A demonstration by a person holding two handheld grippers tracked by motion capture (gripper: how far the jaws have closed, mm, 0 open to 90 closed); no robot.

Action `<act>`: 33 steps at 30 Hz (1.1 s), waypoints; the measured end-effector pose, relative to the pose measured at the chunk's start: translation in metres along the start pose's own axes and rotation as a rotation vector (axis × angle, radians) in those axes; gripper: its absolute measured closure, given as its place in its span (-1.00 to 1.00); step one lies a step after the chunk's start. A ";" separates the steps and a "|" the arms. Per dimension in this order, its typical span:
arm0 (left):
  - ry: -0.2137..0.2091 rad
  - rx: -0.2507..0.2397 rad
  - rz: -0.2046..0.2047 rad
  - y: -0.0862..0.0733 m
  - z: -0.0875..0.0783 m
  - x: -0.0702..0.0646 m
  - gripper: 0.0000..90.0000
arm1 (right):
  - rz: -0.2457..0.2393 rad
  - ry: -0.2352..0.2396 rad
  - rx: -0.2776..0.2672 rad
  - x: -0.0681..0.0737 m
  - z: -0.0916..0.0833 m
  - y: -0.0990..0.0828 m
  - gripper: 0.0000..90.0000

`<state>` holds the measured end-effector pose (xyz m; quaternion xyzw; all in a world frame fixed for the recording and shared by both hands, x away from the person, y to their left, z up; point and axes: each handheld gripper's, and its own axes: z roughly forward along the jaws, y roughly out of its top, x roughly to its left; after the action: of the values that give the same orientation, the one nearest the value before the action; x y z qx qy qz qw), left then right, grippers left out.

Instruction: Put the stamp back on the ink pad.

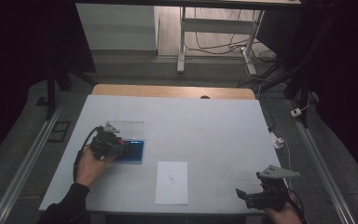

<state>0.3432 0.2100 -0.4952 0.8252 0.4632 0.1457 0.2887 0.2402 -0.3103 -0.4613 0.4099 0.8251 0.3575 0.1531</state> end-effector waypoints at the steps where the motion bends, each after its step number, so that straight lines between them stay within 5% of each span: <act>1: 0.000 0.005 0.001 0.000 0.001 0.000 0.28 | 0.000 0.000 0.000 0.000 0.000 0.000 -1.00; 12: 0.004 0.022 -0.003 0.000 0.005 -0.001 0.25 | -0.003 0.000 0.001 0.000 0.000 0.000 -1.00; 21: 0.008 0.005 -0.025 0.001 0.004 0.000 0.03 | -0.004 -0.001 0.001 0.000 0.000 0.000 -1.00; 33: -0.049 -0.078 -0.090 0.001 -0.004 0.001 -0.85 | -0.006 0.000 0.000 0.000 0.000 0.000 -1.00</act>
<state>0.3427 0.2120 -0.4915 0.7948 0.4866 0.1301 0.3385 0.2400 -0.3100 -0.4612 0.4076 0.8262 0.3570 0.1543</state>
